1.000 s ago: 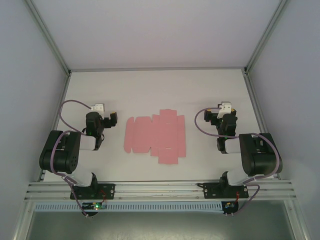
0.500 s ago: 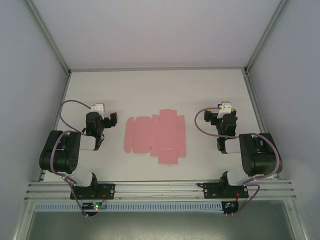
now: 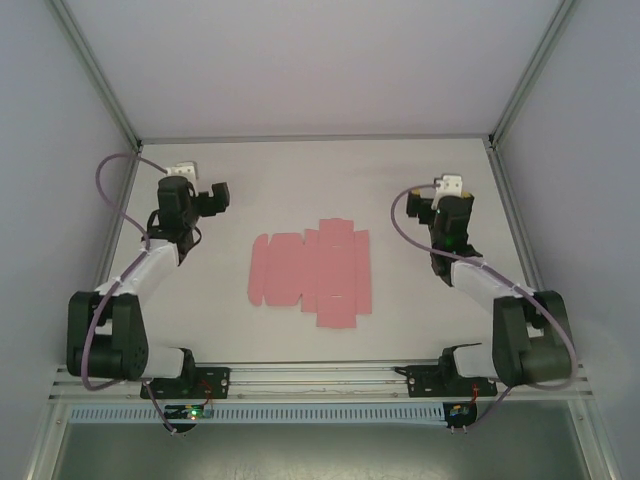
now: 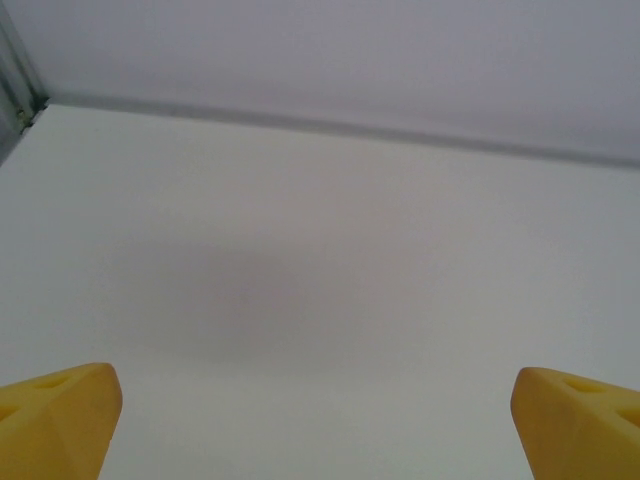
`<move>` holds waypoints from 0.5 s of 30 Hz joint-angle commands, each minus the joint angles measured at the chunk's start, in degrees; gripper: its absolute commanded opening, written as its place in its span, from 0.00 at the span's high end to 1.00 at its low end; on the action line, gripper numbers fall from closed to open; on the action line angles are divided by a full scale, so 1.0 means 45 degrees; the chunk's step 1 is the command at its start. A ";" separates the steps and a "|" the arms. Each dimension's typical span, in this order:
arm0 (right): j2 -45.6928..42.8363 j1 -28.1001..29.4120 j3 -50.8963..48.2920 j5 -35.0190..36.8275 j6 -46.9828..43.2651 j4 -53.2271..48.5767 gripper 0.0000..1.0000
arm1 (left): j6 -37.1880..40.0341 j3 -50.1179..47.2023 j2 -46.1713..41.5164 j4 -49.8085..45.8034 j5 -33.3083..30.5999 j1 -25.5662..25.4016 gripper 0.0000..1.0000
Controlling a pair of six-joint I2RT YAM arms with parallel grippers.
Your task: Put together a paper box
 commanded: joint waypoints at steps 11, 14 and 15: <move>0.0775 0.3686 0.3139 -0.4061 0.4294 -0.7953 0.16 | -0.3547 -0.1322 -0.1523 -0.4783 0.3014 -0.0313 0.00; 0.1960 0.4233 0.3590 -0.5063 0.4791 -0.8083 0.22 | -0.4053 -0.1658 -0.1403 -0.4921 0.3494 -0.0369 0.00; 0.2401 0.4323 0.3690 -0.5425 0.4884 -0.8042 0.23 | -0.4156 -0.1789 -0.1286 -0.4781 0.3996 -0.0371 0.00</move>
